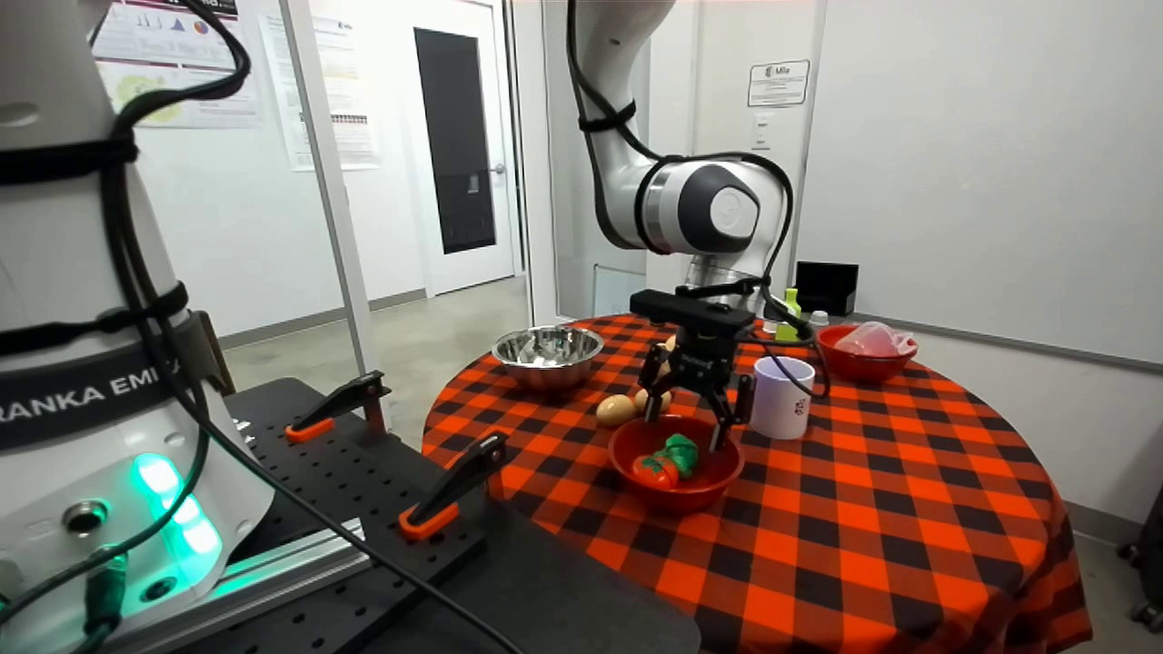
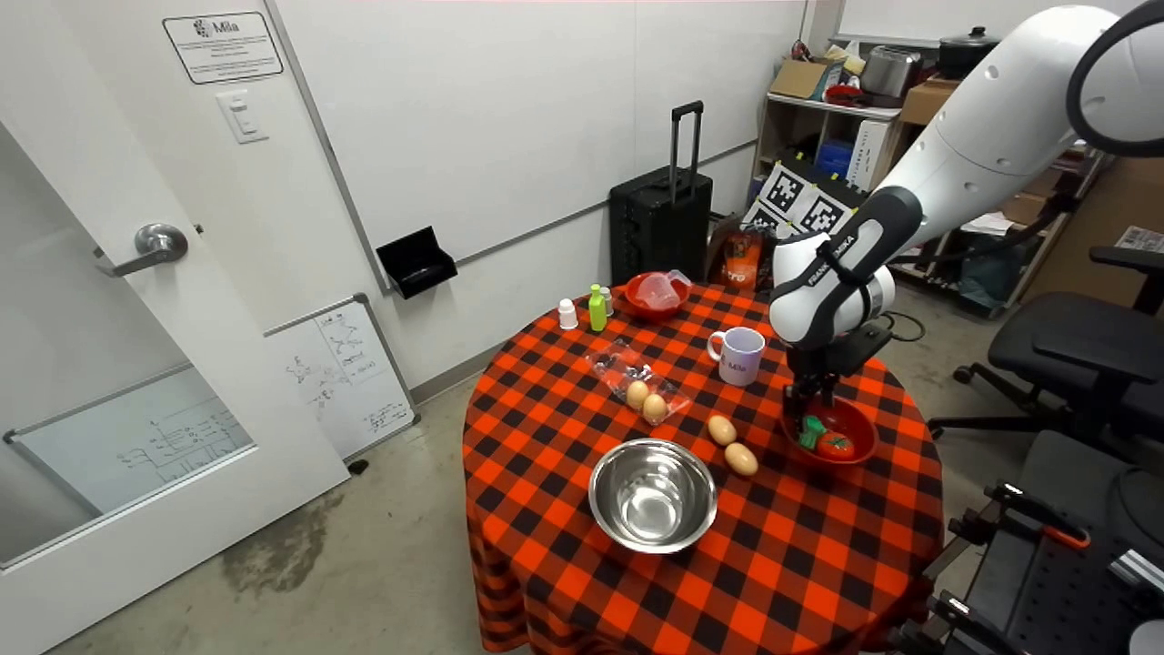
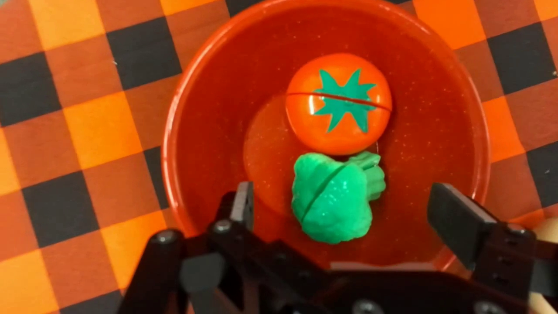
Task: Take the broccoli out of the bowl and put it on the table
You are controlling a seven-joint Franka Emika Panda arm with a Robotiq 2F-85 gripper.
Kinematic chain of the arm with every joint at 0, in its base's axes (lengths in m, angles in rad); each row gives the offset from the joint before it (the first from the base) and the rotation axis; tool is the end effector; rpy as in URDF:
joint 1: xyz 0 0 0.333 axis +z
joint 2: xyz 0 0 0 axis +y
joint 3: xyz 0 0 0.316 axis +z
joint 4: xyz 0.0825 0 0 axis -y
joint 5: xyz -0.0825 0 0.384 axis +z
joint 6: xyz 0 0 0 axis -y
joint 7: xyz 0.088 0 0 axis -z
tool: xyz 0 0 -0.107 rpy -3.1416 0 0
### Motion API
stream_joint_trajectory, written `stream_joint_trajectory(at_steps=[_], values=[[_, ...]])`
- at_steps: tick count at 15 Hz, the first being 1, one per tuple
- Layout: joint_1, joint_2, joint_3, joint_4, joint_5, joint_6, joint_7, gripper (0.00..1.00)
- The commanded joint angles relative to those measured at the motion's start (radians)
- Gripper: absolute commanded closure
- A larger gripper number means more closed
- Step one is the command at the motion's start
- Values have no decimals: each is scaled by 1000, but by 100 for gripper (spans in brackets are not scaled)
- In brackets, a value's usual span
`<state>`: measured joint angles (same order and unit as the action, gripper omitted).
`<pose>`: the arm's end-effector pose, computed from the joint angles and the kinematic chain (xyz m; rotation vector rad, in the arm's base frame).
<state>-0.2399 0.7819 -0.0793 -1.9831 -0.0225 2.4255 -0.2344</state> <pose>0.5184 -0.1752 0.0435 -3.0706 0.0796 0.5338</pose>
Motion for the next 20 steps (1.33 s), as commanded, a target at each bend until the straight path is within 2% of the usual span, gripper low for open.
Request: stream_joint_trajectory(at_steps=[1,14,15,16,17,18,20], values=[[7,62,-15,90,-16,-60,17,0],[9,113,-2,134,1,-146,34,0],[8,116,2,136,3,-149,33,5],[8,118,4,138,4,-151,32,16],[9,120,6,140,4,-153,33,23],[9,122,8,142,5,-155,31,25],[9,130,10,152,5,-163,32,34]])
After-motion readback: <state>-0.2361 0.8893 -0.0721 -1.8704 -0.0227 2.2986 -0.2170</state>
